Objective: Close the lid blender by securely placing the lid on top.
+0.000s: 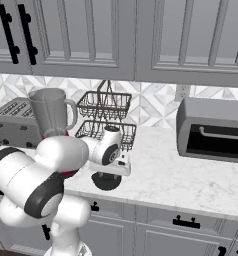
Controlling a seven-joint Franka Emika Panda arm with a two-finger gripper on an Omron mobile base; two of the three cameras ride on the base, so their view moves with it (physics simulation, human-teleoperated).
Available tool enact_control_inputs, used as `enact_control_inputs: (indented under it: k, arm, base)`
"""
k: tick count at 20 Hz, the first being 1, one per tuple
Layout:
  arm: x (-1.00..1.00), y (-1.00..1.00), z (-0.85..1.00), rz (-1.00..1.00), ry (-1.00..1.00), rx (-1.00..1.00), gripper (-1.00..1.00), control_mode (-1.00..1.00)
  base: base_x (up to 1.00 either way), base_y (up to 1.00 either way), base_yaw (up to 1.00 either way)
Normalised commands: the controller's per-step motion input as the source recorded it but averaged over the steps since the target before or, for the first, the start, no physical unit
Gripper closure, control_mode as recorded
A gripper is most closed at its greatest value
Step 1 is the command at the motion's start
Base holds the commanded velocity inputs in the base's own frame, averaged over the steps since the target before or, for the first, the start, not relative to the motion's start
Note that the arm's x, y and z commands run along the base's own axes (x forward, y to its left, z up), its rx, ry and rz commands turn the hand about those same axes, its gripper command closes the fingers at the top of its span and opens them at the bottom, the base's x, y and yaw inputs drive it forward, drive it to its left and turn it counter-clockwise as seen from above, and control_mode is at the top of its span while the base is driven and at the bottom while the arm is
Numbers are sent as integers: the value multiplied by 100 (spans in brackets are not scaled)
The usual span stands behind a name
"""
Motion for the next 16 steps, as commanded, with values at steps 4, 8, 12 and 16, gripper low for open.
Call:
enact_control_inputs:
  k: [4,8,12,16]
  arm:
    - [-1,3,-21,0,0,0,100,-100]
    - [-11,15,0,0,-1,0,100,-100]
    - [-10,17,0,0,0,0,100,-100]
    - [-21,3,34,0,0,1,100,-100]
  base:
    - [0,0,0]
    - [0,0,0]
    - [0,0,0]
    - [0,0,0]
